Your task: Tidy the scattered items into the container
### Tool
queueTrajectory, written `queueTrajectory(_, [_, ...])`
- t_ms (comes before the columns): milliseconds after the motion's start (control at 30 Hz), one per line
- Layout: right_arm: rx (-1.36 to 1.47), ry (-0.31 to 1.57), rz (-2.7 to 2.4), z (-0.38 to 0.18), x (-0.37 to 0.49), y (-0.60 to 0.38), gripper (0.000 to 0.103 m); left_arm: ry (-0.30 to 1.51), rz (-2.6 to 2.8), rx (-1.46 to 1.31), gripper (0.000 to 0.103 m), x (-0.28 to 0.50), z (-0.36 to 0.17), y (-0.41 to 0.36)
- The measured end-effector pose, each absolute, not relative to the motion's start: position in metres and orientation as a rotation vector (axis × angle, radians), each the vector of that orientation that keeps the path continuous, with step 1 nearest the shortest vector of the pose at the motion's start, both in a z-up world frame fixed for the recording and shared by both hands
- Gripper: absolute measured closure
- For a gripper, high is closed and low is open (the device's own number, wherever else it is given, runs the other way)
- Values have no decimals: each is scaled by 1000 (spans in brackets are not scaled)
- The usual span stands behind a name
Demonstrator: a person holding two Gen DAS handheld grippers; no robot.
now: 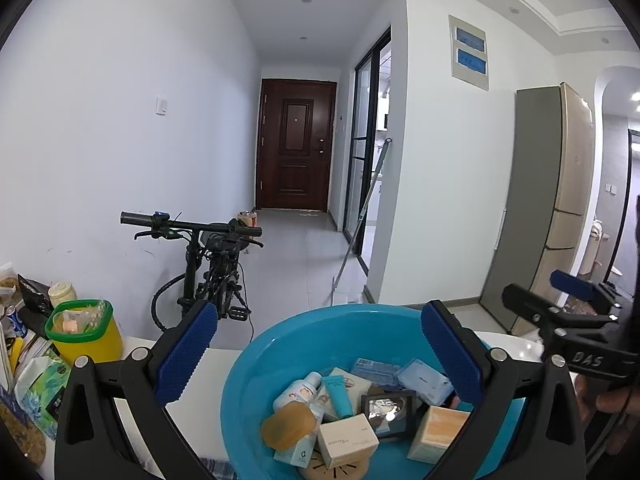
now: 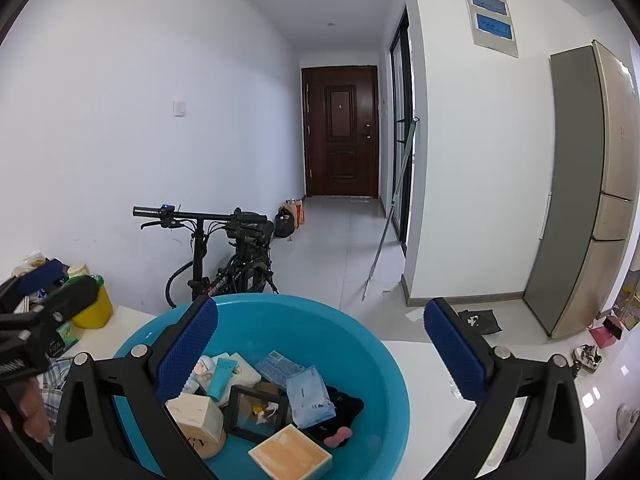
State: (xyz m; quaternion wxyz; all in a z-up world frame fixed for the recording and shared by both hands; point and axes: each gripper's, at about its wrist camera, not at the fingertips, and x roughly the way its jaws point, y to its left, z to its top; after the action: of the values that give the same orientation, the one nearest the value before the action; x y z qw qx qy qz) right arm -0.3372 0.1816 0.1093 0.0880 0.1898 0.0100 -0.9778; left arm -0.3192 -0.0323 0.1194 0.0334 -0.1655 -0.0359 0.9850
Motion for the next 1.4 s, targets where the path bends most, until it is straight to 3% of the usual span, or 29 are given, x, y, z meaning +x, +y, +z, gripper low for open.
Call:
queueTrajectory(333, [501,125,-2900,137,-288,172,0,-55,3033,-416,0,-266,161,-19])
queueTrajectory(633, [486,70,-2895,153,-230,180,0,-57,3035,-379,0,-197,190,-15])
queueTrajectory(967, [405,70,-2892,172,-147,185,0,-22,3045,-414,0,-103,193,-9])
queueTrajectory(1400, [330,55,-2868,170,-58,185,0,-104,3062,-403,0,-8,175,-24])
